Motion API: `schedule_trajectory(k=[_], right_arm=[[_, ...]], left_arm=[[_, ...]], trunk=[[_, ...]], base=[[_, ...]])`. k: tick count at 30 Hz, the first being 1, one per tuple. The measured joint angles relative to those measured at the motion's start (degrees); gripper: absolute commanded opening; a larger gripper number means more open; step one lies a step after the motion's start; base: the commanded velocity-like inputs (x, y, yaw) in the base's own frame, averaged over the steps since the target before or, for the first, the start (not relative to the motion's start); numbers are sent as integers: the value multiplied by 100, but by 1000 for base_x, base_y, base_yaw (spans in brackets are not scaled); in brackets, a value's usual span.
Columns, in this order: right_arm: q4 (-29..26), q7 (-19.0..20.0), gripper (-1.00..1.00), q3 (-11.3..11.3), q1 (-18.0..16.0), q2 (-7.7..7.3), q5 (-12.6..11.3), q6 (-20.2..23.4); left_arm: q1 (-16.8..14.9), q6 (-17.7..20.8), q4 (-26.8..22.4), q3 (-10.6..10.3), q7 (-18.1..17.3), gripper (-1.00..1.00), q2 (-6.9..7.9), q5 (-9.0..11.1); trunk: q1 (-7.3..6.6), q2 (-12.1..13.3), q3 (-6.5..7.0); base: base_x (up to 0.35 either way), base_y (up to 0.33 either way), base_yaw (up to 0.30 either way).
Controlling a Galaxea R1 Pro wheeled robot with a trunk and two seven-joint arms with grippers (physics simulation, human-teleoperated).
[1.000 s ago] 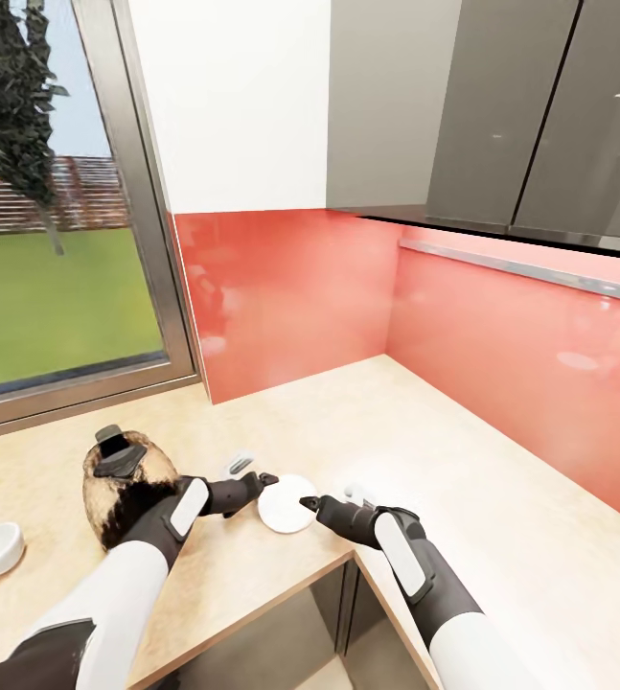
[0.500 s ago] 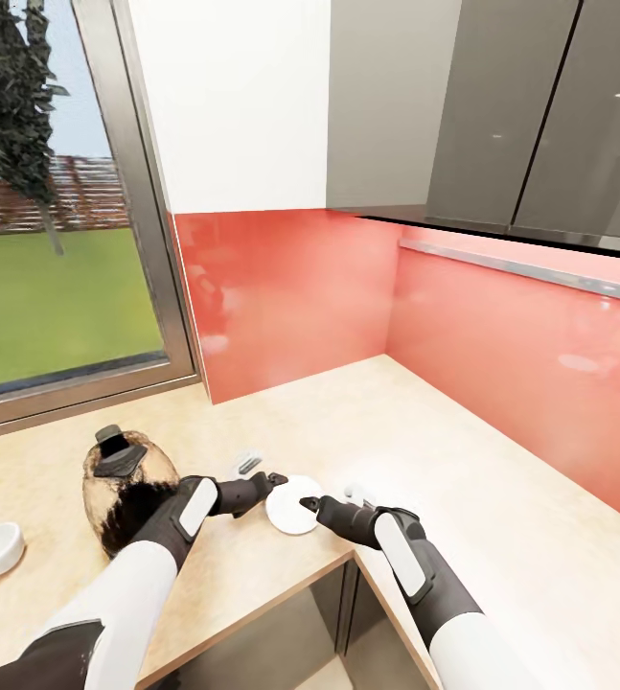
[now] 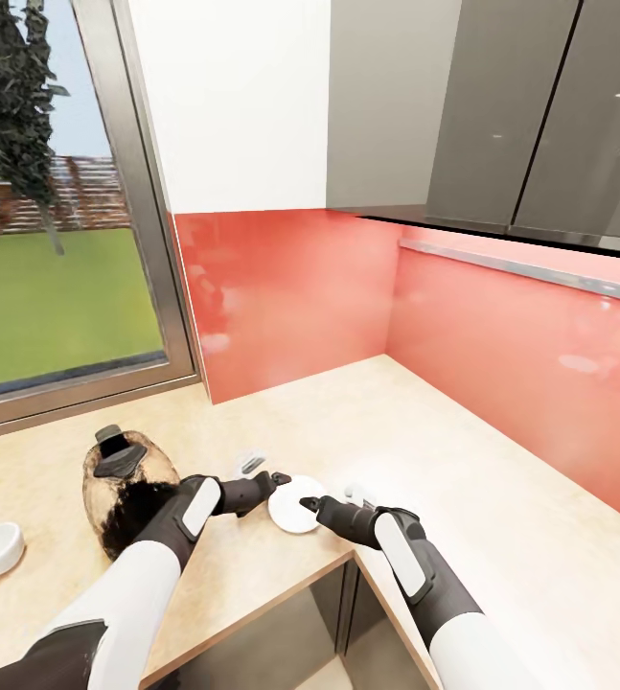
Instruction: Set up a coffee station on the kitchen countertop: keep the coffee maker on the countertop, move the bottle of coffee from the kitchen shelf to the counter next to the coffee maker, place a paper coffee filter on top of the coffee maker, put the saucer next to the coffee maker with the coffee cup on the saucer, and place the electric kettle next to the coffee maker.
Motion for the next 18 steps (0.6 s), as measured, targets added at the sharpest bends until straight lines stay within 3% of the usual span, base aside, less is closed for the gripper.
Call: schedule_trajectory(k=[12,14,18], right_arm=[[0,0,100,0,0,0,-1,-1],[0,0,100,0,0,0,-3,-2],[0,1,100,0,0,0,-2,-1]], left_arm=[[1,13,-11,0,-6,100,-64,5],[-1,19,-2,0,-7,100,-144,9],[4,18,6,0,-9,100,-164,11]], trunk=[[0,0,0],[0,0,0],[0,0,0]], base=[[0,0,0],[0,0,0],[0,0,0]])
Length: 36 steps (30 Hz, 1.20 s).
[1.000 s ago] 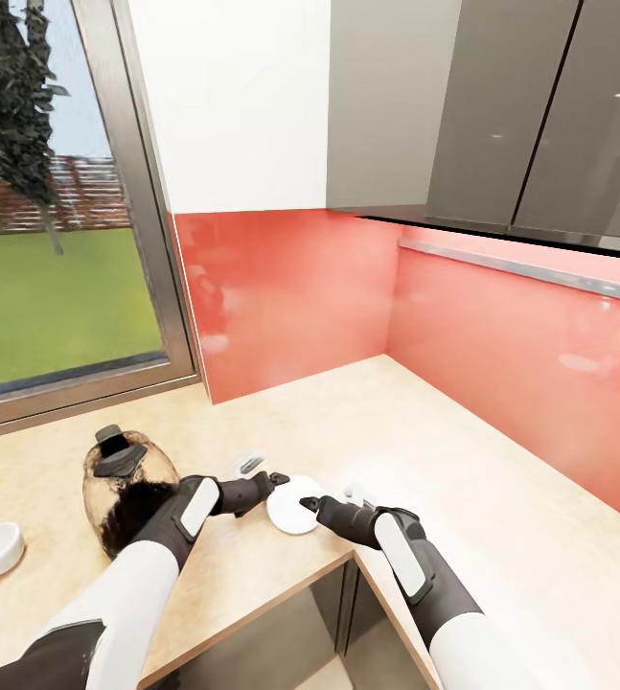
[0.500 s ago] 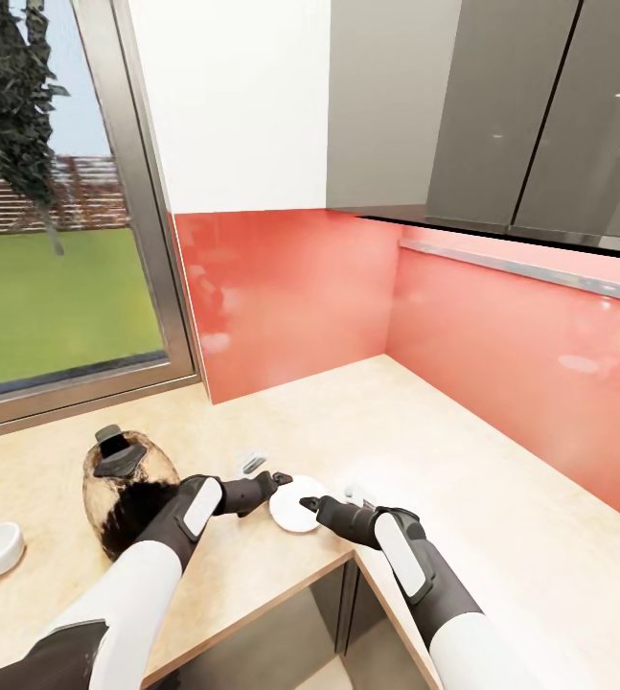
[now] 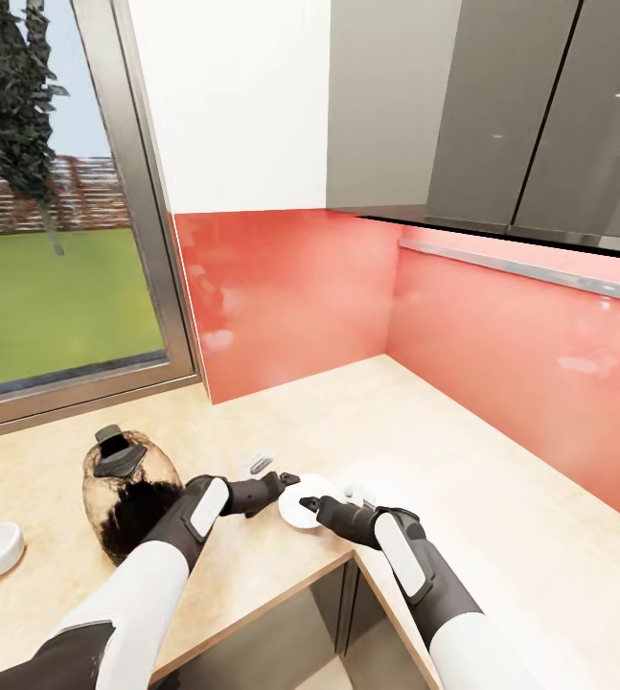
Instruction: Set up a coffee station on the kitchen countertop: keep the coffee maker on the countertop, move the bottle of coffee from the kitchen shelf to the counter next to the coffee maker, place a paper coffee filter on top of the coffee maker, put the saucer next to the coffee maker with the coffee cup on the saucer, and place the electric kettle next to the coffee maker.
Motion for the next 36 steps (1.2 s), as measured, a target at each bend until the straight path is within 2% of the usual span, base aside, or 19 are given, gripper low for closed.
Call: schedule_trajectory(k=[5,32,33,36], right_arm=[[0,0,100,0,0,0,0,-1],[-13,8,100,-15,0,0,-27,-7],[-15,8,-100,-16,0,0,-30,-10],[-15,2,-100,-17,1,0,0,-16]], left_arm=[[2,7,10,7,-19,100,-42,1],[3,16,13,6,-60,100,-33,4],[3,17,14,6,-61,100,-33,5],[3,18,13,5,-60,100,-32,0]], trunk=[[0,0,0],[0,1,-1],[0,1,-1],[0,1,-1]], base=[[0,0,0],[0,0,0],[0,0,0],[0,0,0]])
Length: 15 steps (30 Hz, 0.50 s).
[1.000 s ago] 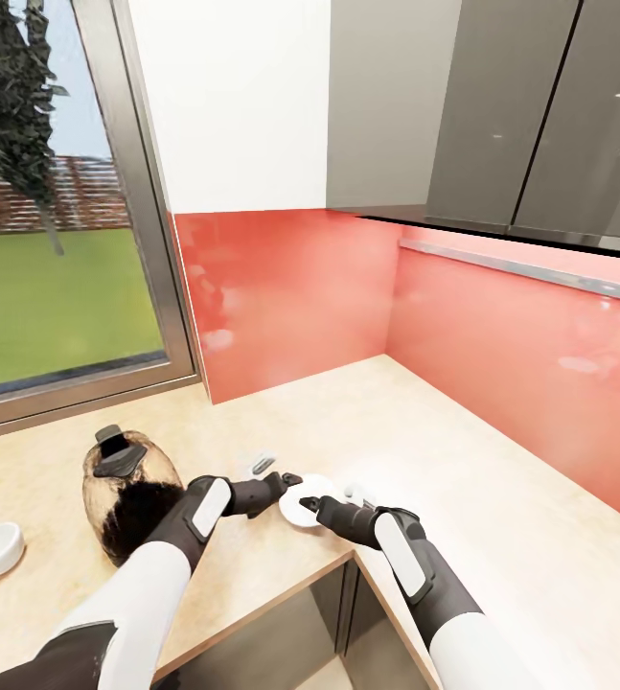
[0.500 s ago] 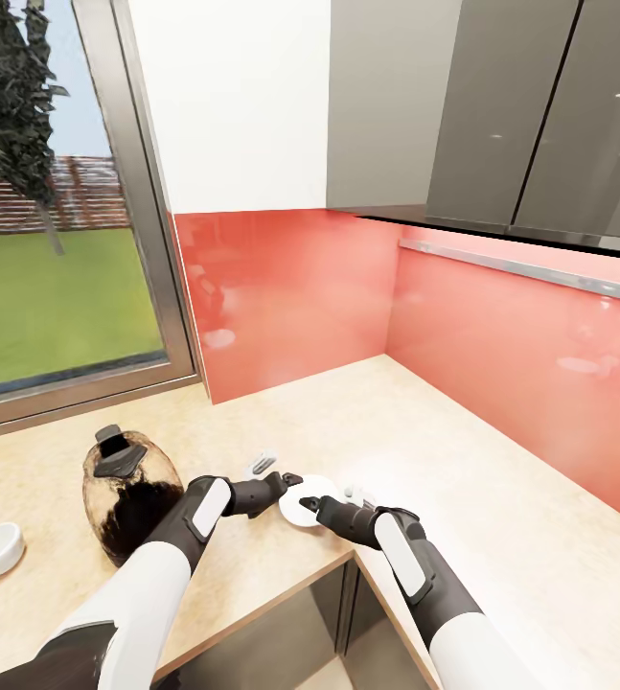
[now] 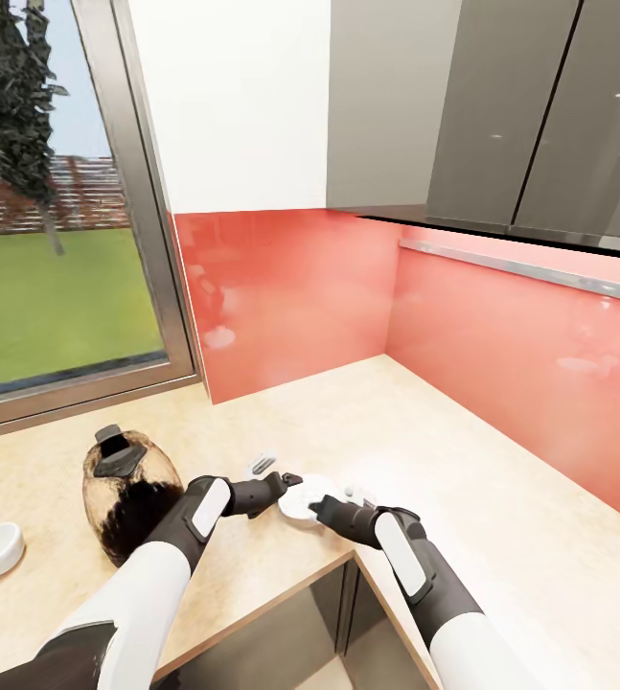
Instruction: Set up a coffee station on the kitchen countertop: keep the coffee maker on the countertop, move the bottle of coffee from the kitchen shelf to the counter next to the coffee maker, place a paper coffee filter on top of the coffee maker, put the saucer next to the coffee maker with the coffee cup on the saucer, and place the electric kettle next to the coffee maker.
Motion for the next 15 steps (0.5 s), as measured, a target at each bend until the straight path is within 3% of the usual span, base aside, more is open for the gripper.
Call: schedule_trajectory(k=[8,12,15], right_arm=[[-14,6,-100,-18,-1,0,-154,-4],[-19,6,-100,-13,-1,0,-482,2],[-21,3,-100,-10,-1,0,-537,1]], left_arm=[[0,-3,4,2,0,100,0,0],[0,-6,5,0,0,100,0,-1],[0,-5,3,-5,4,100,0,-5]], trunk=[[0,-1,1],[0,-1,1],[0,-1,1]], base=[[0,0,0],[0,0,0],[0,0,0]])
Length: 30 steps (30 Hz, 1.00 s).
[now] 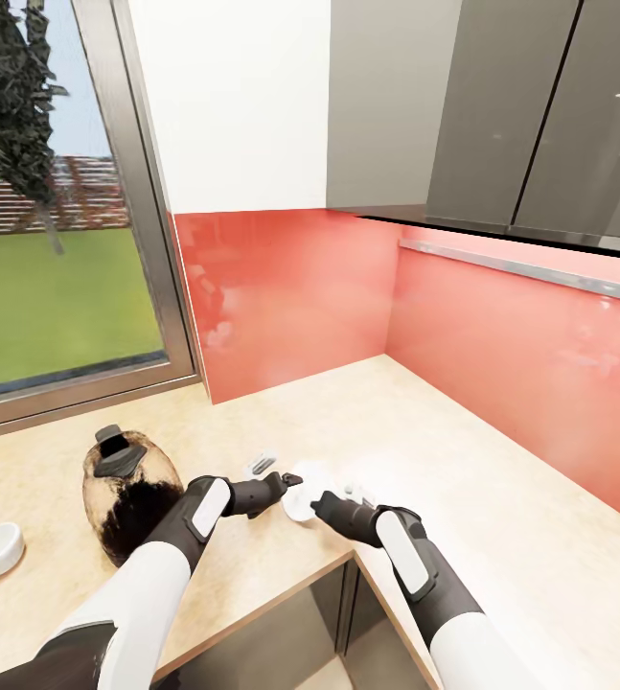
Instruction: Set up a coffee station on the kitchen countertop: keep the coffee maker on the countertop, move the bottle of coffee from the kitchen shelf to the counter next to the coffee maker, place a paper coffee filter on top of the coffee maker, put the saucer next to the coffee maker with the coffee cup on the saucer, and place the electric kettle next to the coffee maker.
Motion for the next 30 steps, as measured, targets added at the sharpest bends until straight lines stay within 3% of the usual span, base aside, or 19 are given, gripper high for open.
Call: schedule_trajectory(k=[23,30], right_arm=[[-19,-47,-100,5,1,0,32,3],[-35,-47,-100,-12,1,0,53,-2]], left_arm=[[1,9,-29,-4,6,100,2,10],[1,21,-92,21,-1,100,74,31]], trunk=[[0,1,-1],[0,1,-1]], base=[[0,0,0],[0,0,0]])
